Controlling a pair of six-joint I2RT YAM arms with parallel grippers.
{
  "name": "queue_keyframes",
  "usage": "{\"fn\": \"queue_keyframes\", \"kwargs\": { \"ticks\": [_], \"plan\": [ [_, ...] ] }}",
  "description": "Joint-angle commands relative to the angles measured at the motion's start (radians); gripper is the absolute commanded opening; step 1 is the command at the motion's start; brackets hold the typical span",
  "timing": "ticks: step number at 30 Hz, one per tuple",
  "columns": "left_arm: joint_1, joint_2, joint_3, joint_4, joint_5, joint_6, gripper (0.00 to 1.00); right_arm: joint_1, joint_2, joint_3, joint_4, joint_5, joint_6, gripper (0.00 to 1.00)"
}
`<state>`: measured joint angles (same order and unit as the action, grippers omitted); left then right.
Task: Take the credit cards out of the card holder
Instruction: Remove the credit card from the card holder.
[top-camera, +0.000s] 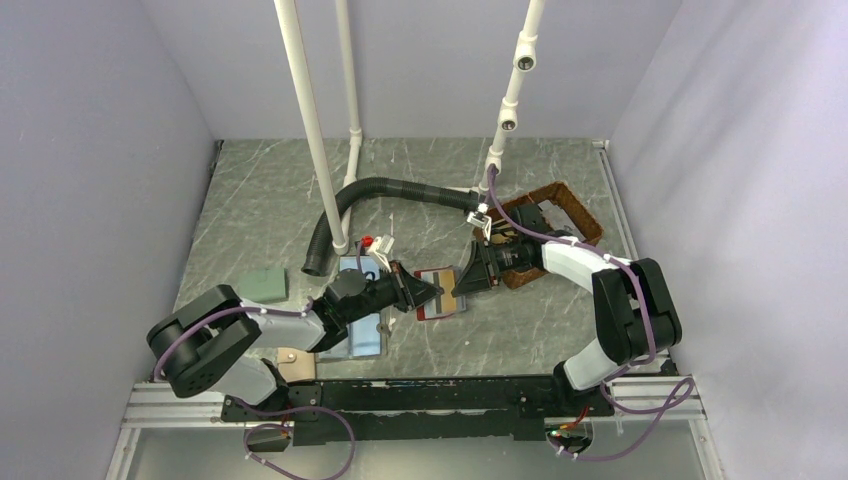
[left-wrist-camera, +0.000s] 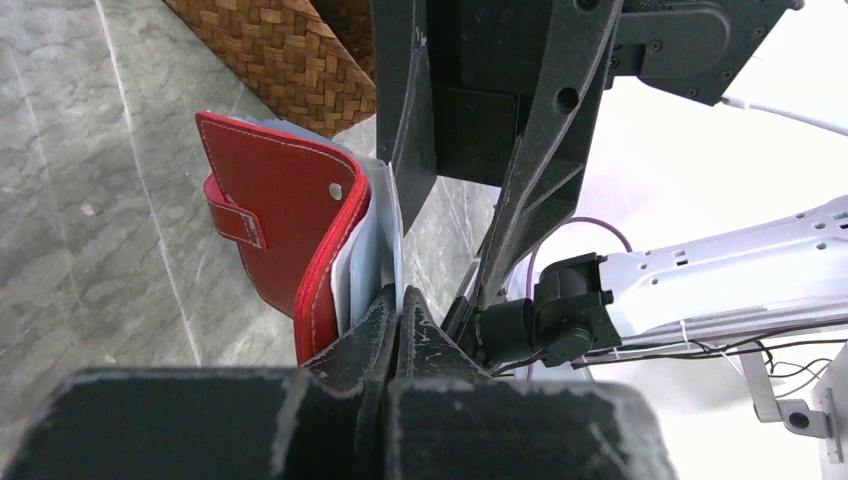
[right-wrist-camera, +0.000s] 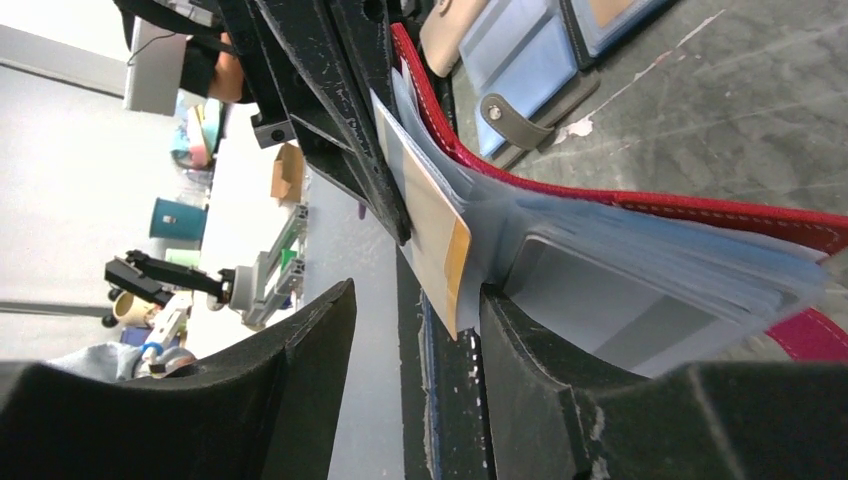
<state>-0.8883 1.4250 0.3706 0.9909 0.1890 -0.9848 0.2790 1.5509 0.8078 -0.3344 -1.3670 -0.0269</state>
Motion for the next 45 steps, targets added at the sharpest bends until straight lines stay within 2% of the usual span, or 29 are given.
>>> {"fn": "queue_keyframes", "kwargs": {
  "ticks": [1,6,13,18,25,29,33,36,42,45],
  "plan": [
    [0.003,0.024,0.016,0.171,0.034,-0.008,0.0,0.004,-0.025,-0.016,0.105,-0.087,0.046,0.51],
    [0.002,0.051,0.026,0.192,0.042,-0.022,0.0,0.012,-0.037,-0.026,0.141,-0.118,0.077,0.42],
    [0.002,0.024,-0.012,0.195,-0.006,-0.032,0.0,0.014,-0.036,-0.023,0.15,-0.131,0.081,0.13],
    [0.003,-0.018,-0.035,0.165,-0.037,-0.043,0.05,0.013,-0.045,-0.028,0.165,-0.148,0.095,0.0],
    [0.004,-0.042,-0.032,0.115,-0.034,-0.063,0.29,0.014,-0.06,-0.038,0.183,-0.151,0.104,0.0],
    [0.007,-0.058,-0.041,0.121,-0.024,-0.064,0.33,0.009,-0.059,-0.035,0.179,-0.142,0.105,0.0],
    [0.01,-0.078,-0.058,0.117,-0.028,-0.07,0.32,0.006,-0.059,-0.035,0.179,-0.144,0.105,0.0],
    [0.012,-0.086,-0.074,0.134,-0.035,-0.08,0.26,0.005,-0.057,-0.036,0.184,-0.147,0.112,0.0],
    [0.013,-0.074,-0.084,0.172,-0.013,-0.087,0.02,0.005,-0.052,-0.038,0.193,-0.153,0.12,0.0],
    [0.014,-0.055,-0.089,0.214,-0.004,-0.094,0.0,0.005,-0.052,-0.04,0.197,-0.153,0.123,0.0]
  ]
}}
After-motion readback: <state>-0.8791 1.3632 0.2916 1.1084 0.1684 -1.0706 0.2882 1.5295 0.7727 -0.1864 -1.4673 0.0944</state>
